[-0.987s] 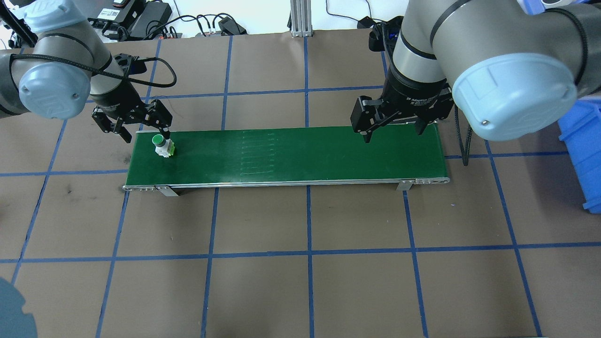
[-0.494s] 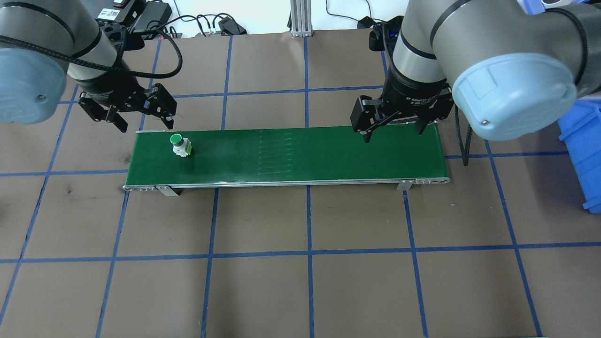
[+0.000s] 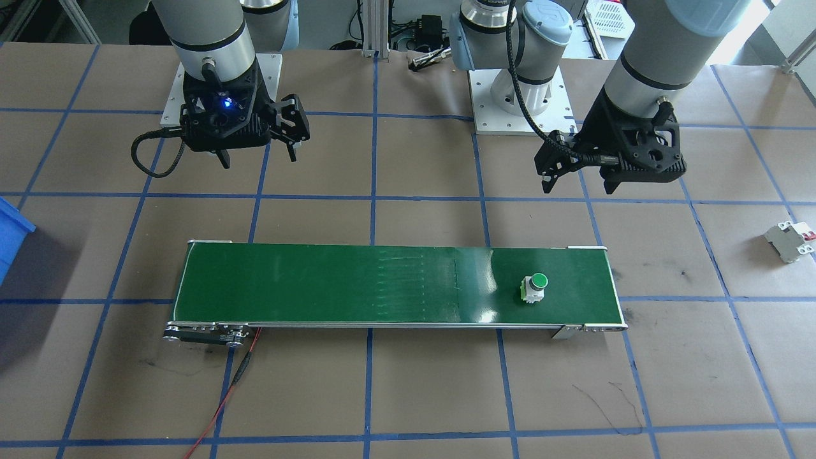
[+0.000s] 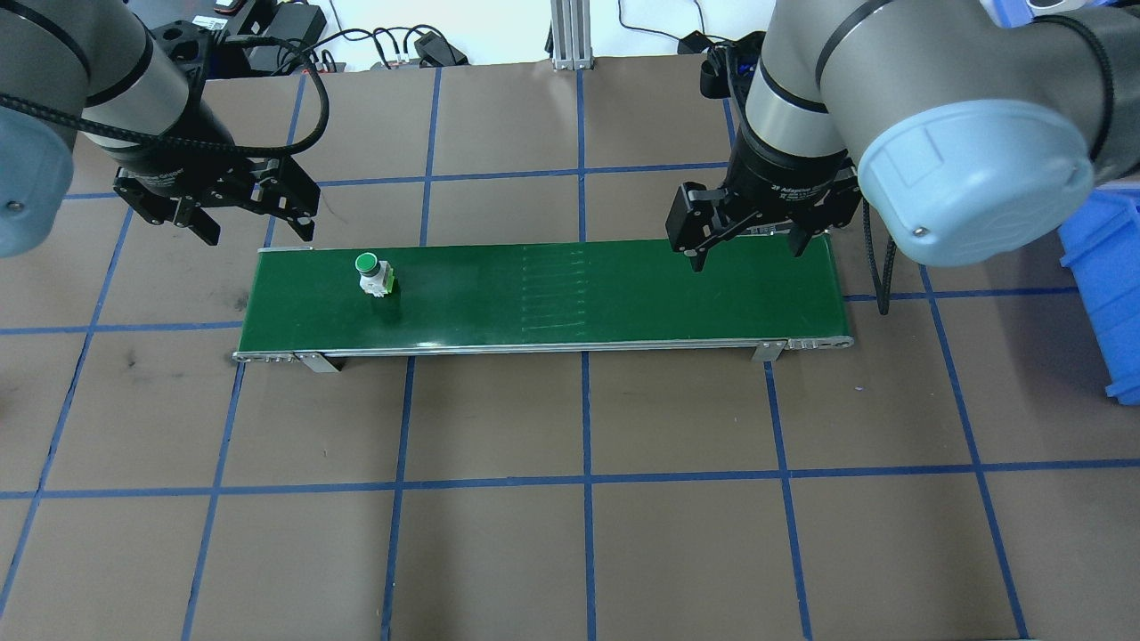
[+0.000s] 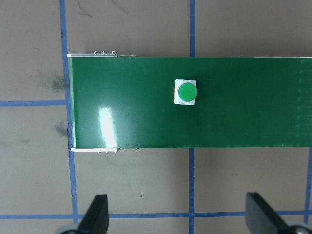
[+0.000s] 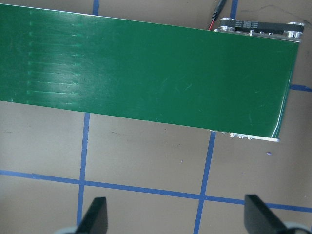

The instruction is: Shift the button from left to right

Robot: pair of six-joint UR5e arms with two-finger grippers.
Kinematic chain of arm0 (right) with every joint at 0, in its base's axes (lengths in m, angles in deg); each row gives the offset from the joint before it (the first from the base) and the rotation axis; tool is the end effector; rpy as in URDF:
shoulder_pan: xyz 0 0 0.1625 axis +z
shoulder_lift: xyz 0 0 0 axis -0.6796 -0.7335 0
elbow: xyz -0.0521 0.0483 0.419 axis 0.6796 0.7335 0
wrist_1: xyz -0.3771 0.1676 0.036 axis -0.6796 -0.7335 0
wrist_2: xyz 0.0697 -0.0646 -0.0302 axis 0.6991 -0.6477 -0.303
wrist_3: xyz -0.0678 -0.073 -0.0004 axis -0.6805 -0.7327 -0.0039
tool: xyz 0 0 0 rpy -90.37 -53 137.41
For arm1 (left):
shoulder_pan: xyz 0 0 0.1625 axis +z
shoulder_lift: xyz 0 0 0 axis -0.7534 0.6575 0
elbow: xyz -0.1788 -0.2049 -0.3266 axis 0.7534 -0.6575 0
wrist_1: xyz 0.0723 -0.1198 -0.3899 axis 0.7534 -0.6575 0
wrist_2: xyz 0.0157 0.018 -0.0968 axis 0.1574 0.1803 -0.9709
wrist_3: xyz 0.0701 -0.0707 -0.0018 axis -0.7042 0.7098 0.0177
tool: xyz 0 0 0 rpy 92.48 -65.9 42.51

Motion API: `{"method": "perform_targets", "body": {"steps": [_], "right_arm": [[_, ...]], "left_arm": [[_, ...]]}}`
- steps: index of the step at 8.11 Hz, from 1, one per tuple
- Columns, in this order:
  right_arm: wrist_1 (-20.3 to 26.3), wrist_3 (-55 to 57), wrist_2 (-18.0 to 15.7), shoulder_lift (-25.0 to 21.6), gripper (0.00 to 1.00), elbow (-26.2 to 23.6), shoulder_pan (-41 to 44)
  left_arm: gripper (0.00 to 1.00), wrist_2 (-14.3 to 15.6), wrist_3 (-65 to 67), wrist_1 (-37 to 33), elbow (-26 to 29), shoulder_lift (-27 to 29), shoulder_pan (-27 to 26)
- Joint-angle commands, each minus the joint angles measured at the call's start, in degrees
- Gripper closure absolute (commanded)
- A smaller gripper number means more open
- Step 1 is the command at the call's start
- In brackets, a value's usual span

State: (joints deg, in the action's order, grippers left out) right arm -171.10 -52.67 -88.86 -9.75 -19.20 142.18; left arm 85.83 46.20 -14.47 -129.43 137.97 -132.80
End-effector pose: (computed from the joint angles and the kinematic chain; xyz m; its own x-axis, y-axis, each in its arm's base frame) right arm 0.2134 -0.4601 0.4580 -0.9914 -0.1284 -0.0235 -0.1287 0.9916 0.0132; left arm -0.0817 -0.4893 0.4661 -1.0000 -0.0032 -0.0047 -0.0030 0.9994 -0.0343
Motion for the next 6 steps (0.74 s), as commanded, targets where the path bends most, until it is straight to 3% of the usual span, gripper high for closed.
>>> {"method": "perform_targets", "body": {"steps": [1,4,5,6], "right_arm": [[-0.4,-0.1,0.1,0.7,0.00,0.0,-0.7],[-6.0,-10.7,1.7,4.7,0.00,0.0,-10.2],[-7.3,-11.1,6.7,6.9,0.00,0.0,-11.9],[-9.2,-13.1,9.1,9.3,0.03,-0.2,-12.2]], "left_arm": [[0.00,0.2,-0.1,0.0,0.0,-0.1,0.1],[0.00,0.2,-0.1,0.9,-0.2,0.2,0.2],[0.00,0.2,-0.1,1.1,-0.3,0.2,0.2],[0.00,0.1,-0.1,1.0,-0.3,-0.5,0.2]]}}
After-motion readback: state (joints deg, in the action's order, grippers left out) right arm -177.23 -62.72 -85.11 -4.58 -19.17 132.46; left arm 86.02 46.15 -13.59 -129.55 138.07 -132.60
